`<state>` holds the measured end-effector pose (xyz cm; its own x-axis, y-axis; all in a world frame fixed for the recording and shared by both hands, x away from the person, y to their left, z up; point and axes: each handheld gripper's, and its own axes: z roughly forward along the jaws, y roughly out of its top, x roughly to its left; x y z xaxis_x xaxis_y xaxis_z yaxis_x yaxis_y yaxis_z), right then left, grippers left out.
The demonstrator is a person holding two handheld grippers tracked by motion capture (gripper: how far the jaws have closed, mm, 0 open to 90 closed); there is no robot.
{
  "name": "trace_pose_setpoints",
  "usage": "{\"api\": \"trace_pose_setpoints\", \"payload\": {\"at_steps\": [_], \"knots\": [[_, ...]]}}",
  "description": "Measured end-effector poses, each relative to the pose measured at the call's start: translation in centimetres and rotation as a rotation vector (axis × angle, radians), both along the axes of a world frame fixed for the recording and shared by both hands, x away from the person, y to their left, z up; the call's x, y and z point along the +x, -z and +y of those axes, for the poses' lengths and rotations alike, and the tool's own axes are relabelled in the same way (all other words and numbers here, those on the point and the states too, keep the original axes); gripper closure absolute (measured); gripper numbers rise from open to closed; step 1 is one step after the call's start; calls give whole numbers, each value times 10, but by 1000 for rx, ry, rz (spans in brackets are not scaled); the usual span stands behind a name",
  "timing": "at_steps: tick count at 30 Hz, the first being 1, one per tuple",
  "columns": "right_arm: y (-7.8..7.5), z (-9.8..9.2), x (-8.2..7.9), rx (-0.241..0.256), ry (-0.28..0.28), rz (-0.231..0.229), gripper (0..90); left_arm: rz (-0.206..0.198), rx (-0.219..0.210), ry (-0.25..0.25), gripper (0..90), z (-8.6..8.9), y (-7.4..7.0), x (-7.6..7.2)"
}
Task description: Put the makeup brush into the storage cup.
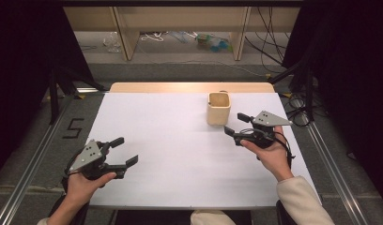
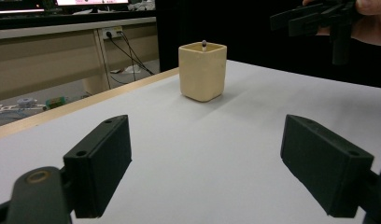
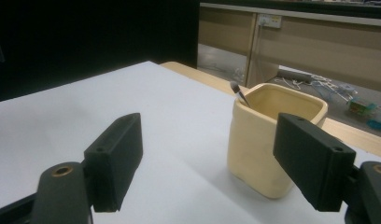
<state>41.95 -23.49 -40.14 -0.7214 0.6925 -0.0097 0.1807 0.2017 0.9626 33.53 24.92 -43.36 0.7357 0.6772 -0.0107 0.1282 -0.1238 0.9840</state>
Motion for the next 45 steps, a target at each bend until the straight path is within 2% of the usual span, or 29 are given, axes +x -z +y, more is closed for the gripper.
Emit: {"api": "trace_pose_setpoints", "payload": {"at_steps": [3, 5, 8, 9, 10, 11, 13, 14, 17, 22, 23, 26, 28, 29, 30, 32, 36, 39, 41, 42, 43, 45], "knots": [[0, -2, -8, 1, -3, 10, 252, -1, -2, 0, 159, 0, 0, 0], [2, -2, -12, 23, -12, 9, 252, -5, -4, 0, 159, 1, 0, 0], [3, -4, -21, 6, -17, 17, 250, -6, -8, -2, 159, 1, 0, 0], [5, -3, -23, 20, -22, 2, 249, -6, -6, -1, 159, 1, 0, 0], [5, -3, -26, 12, -17, 7, 249, -6, -5, -1, 159, 1, 0, 0], [7, -2, -29, 27, -33, 13, 248, -7, -5, 0, 159, 1, 0, 1], [5, -3, -34, 3, -29, 17, 246, -6, -4, -1, 159, 1, 0, 1], [6, -2, -34, 22, -41, 7, 245, -6, -6, -1, 159, 1, -1, 1], [6, -7, -38, 7, -28, 2, 245, -6, -12, -4, 158, 1, -1, 0], [13, -12, -52, 24, -22, 5, 245, -7, -20, -3, 157, 1, -1, 0], [12, -14, -55, 7, -18, 13, 245, -9, -20, -1, 157, 1, -1, 0], [14, -17, -61, 22, -5, 5, 245, -12, -33, 0, 156, 1, -2, 0], [16, -19, -65, 13, -7, 11, 245, -14, -33, 1, 156, 1, -2, 0], [17, -18, -66, 23, -9, 3, 244, -13, -34, 3, 155, 1, -1, 1], [17, -18, -67, 2, -10, 9, 244, -13, -34, 5, 155, 1, -1, 1], [18, -17, -68, 3, -9, -7, 244, -15, -33, 9, 155, 1, -1, 1], [18, -17, -68, -9, -9, -2, 243, -10, -46, 16, 153, -2, -1, 2], [18, -17, -68, -8, -7, -8, 242, -14, -41, 27, 152, -5, -1, 2], [17, -17, -69, 7, -13, 1, 241, -17, -39, 30, 152, -6, -2, 3], [17, -17, -70, -1, -11, 5, 241, -17, -41, 30, 152, -6, -1, 3], [17, -18, -69, -2, -13, -14, 241, -15, -44, 29, 152, -6, -1, 3], [17, -18, -69, -1, -15, -12, 241, -13, -45, 27, 151, -6, -1, 3]]}}
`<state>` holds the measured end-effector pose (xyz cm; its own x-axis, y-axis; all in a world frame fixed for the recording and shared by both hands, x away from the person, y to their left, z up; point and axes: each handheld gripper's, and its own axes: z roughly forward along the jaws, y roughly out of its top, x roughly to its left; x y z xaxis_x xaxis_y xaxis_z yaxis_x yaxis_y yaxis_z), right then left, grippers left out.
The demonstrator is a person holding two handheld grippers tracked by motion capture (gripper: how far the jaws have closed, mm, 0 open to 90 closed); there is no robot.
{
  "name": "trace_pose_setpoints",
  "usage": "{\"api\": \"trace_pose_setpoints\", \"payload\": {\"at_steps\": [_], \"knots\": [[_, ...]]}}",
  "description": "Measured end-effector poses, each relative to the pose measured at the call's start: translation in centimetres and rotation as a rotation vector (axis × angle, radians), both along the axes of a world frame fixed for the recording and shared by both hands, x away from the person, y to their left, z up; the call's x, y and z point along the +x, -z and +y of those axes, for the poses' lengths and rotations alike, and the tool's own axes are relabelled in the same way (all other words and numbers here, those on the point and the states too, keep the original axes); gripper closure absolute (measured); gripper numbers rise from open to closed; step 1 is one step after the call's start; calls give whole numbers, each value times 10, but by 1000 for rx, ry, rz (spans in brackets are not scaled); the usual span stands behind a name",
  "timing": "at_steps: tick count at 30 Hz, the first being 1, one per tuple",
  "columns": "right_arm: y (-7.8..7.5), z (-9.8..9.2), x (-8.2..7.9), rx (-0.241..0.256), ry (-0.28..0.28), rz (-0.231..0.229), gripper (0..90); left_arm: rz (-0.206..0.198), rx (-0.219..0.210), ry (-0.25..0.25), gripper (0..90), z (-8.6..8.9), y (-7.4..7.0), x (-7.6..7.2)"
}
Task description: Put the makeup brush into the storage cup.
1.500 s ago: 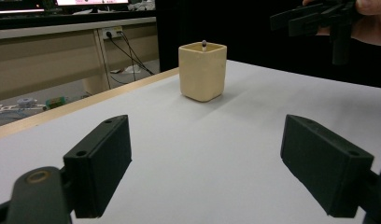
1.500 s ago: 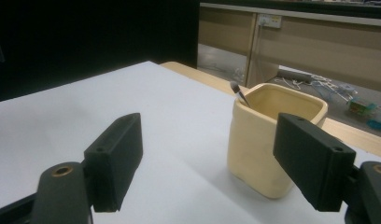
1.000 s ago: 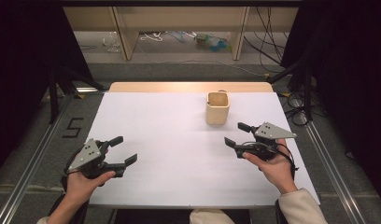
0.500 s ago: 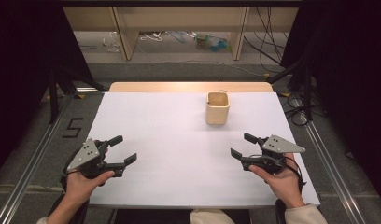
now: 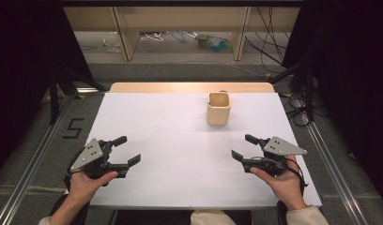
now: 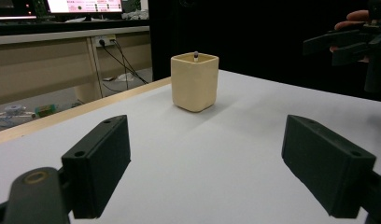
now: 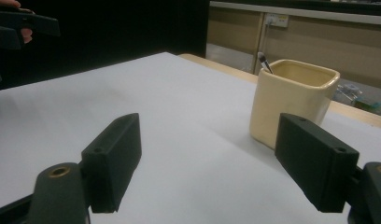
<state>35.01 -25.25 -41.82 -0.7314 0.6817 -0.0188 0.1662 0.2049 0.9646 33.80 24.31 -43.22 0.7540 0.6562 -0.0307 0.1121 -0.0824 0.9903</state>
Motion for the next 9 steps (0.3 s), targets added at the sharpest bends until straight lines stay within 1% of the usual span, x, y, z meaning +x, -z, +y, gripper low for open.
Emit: {"api": "trace_pose_setpoints", "payload": {"at_steps": [1, 2, 3, 4, 5, 6, 7, 9], "knots": [[0, 0, 0, -3, -1, 3, 241, -1, 2, 2, 151, 0, 0, 0], [1, 0, 1, 9, -9, 6, 241, -2, 2, 3, 151, 0, 0, 0], [1, 1, 0, 17, -11, 28, 241, -3, 3, 5, 151, 0, 0, 0], [2, 0, 2, 11, -6, -5, 241, -3, 4, 5, 151, 0, 0, 0], [1, 0, 1, 0, -4, 11, 241, -2, 2, 5, 151, 0, 0, 0], [1, 0, 0, 7, -7, 28, 241, -1, 2, 4, 151, 0, 0, 0], [1, 1, 0, 17, -12, 22, 241, -2, 3, 4, 151, 0, 0, 1], [1, 0, 0, 10, -5, 17, 241, 0, 1, 2, 151, 0, 0, 1]]}}
